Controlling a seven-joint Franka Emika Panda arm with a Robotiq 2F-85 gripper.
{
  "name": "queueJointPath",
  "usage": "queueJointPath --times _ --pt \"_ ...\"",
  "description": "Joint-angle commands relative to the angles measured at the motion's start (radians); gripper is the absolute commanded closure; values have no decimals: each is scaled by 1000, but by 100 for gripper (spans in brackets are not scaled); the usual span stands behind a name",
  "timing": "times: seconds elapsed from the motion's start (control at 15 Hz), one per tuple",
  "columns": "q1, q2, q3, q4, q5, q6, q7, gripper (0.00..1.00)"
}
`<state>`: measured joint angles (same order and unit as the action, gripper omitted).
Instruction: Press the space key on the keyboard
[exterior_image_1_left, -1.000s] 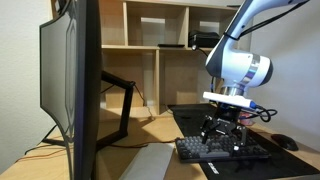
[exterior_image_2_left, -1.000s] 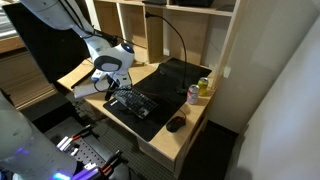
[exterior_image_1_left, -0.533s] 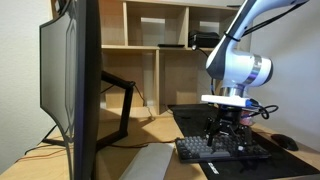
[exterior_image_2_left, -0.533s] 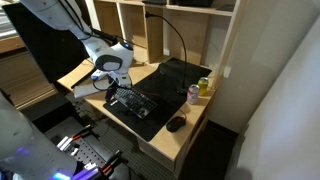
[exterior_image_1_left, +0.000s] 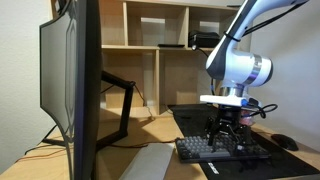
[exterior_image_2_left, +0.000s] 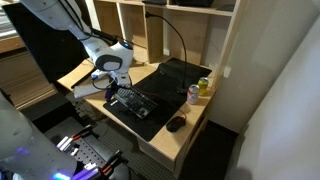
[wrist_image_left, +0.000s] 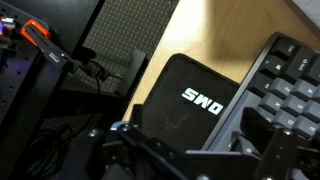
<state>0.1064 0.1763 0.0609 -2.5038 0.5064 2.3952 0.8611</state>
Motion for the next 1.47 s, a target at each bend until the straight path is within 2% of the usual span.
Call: queueJointPath --times 0.0,0.07,0.13,0.93,1.27,1.4 --pt "-3 -5 8 -7 29 15 21 0" --pt "-9 -3 14 -3 63 6 3 0" --pt "-5 0 5 1 22 -1 15 0" --pt "-5 0 6 1 26 -1 15 0" --pt "0 122 31 -48 144 299 -31 0" --pt "-2 125 56 -75 225 358 -76 0"
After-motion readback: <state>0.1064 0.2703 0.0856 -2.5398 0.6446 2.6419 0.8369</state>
